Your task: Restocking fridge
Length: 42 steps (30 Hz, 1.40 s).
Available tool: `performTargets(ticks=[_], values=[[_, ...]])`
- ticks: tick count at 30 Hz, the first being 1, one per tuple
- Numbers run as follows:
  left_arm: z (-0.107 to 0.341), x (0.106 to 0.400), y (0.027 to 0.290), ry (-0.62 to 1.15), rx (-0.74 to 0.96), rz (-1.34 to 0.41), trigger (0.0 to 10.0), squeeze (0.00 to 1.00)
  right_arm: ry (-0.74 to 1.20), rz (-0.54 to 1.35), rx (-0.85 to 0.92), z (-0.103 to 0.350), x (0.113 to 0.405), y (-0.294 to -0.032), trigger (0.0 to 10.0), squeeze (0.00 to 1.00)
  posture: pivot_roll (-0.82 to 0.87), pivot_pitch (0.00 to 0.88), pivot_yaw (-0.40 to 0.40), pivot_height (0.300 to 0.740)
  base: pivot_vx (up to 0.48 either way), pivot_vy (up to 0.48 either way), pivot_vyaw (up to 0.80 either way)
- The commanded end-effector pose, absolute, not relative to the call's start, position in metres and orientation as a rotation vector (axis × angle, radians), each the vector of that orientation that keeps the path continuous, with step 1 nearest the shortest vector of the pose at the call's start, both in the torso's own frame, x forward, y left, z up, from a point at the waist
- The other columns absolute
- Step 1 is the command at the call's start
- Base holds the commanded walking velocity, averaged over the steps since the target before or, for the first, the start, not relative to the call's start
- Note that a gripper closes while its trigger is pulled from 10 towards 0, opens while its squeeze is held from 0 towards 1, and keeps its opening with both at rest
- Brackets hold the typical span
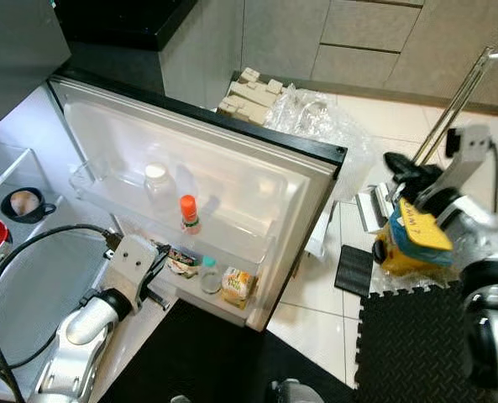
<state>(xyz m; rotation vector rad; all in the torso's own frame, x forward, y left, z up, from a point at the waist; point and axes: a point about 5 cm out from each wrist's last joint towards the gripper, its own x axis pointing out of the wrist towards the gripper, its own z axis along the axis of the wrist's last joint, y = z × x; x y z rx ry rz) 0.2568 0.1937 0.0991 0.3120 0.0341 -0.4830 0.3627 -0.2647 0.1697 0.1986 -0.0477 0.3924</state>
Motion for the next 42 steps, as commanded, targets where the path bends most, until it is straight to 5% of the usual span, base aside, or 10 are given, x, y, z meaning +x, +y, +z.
performTargets(ticks=[1,17,27,29,32,36,38,40,42], values=[[0.092,0.253,0.197,0.075,0.312,-0.494,10.0,0.00,-0.082,0.397,0.212,0.173,0.362,-0.266,10.0,0.00,-0.09,0.154,-0.020,0.731,0.000,0.000,0.00],[0.081,0.246,0.194,0.119,0.301,-0.535,10.0,0.00,-0.120,0.754,0.353,0.165,0.361,-0.199,10.0,0.00,-0.09,0.153,-0.025,0.731,0.000,0.000,0.00],[0.062,0.242,0.219,0.210,0.357,-0.377,10.0,0.00,0.017,1.166,0.459,0.147,0.322,-0.174,10.0,0.00,-0.09,0.155,-0.021,0.731,0.000,0.000,0.00],[0.053,0.241,0.238,0.257,0.378,-0.221,10.0,0.00,0.013,1.110,0.454,0.144,0.323,-0.178,10.0,0.00,-0.09,0.158,-0.018,0.731,0.000,0.000,0.00],[0.037,0.222,0.296,0.370,0.414,0.260,10.0,0.00,0.032,0.869,0.445,0.128,0.329,-0.198,10.0,0.00,-0.09,0.161,-0.012,0.731,0.000,0.000,0.00],[0.032,0.210,0.311,0.401,0.388,0.382,10.0,0.00,0.054,0.792,0.447,0.121,0.328,-0.205,10.0,0.00,-0.09,0.162,-0.011,0.731,0.000,0.000,0.00],[0.015,0.173,0.333,0.486,0.383,0.552,10.0,0.00,0.118,0.599,0.470,0.097,0.322,-0.223,10.0,0.00,-0.08,0.164,-0.010,0.731,0.000,0.000,0.00],[0.015,0.173,0.333,0.486,0.383,0.552,10.0,0.00,0.118,0.599,0.470,0.097,0.322,-0.223,10.0,0.00,-0.08,0.164,-0.010,0.731,0.000,0.000,0.00],[-0.008,0.138,0.338,0.570,0.296,0.636,10.0,0.00,0.238,0.364,0.437,0.063,0.309,-0.237,10.0,0.00,-0.08,0.163,-0.012,0.731,0.000,0.000,0.00]])
